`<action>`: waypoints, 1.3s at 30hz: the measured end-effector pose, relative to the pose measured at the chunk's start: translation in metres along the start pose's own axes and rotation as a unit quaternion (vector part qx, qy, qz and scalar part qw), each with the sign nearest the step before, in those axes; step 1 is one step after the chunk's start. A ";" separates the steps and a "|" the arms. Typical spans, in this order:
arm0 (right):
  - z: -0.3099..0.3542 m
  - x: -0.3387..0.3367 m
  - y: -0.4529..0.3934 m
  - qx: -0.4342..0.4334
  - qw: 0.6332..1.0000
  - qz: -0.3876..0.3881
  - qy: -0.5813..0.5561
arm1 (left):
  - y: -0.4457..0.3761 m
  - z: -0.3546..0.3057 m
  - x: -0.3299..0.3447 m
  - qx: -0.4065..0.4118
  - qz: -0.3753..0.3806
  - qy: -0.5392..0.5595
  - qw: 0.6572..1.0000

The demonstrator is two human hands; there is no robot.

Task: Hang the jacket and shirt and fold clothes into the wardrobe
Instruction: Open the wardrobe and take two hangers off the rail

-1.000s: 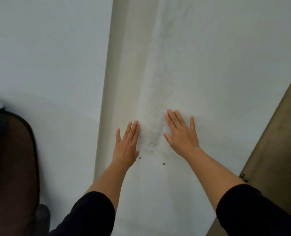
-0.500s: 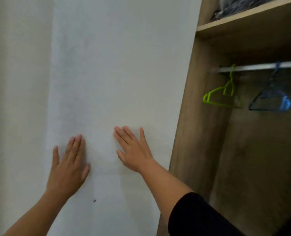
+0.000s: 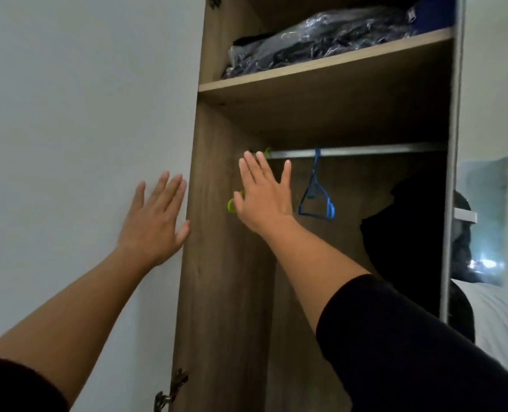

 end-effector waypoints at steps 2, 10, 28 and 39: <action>-0.021 -0.006 -0.011 0.019 1.000 -0.008 0.003 | -0.036 -0.022 -0.003 0.004 -0.016 0.011 1.000; -0.082 -0.003 -0.032 0.123 0.988 0.031 0.092 | -0.098 -0.076 0.026 0.030 0.009 0.116 0.993; -0.111 0.051 -0.030 0.273 0.952 0.126 0.058 | -0.138 -0.103 0.121 -0.040 0.161 0.274 0.947; -0.116 0.072 -0.030 0.291 0.950 0.107 0.015 | -0.134 -0.099 0.122 -0.024 0.079 0.275 0.958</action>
Point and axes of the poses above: each hand's wrist, its own y-axis away from the middle knuckle, its own x-axis out of the palm, z = x × y, the point moved 6 cm from there along -y, towards the middle knuckle, and after that the axes turned 8 degrees about x, right-handed, at the moved point
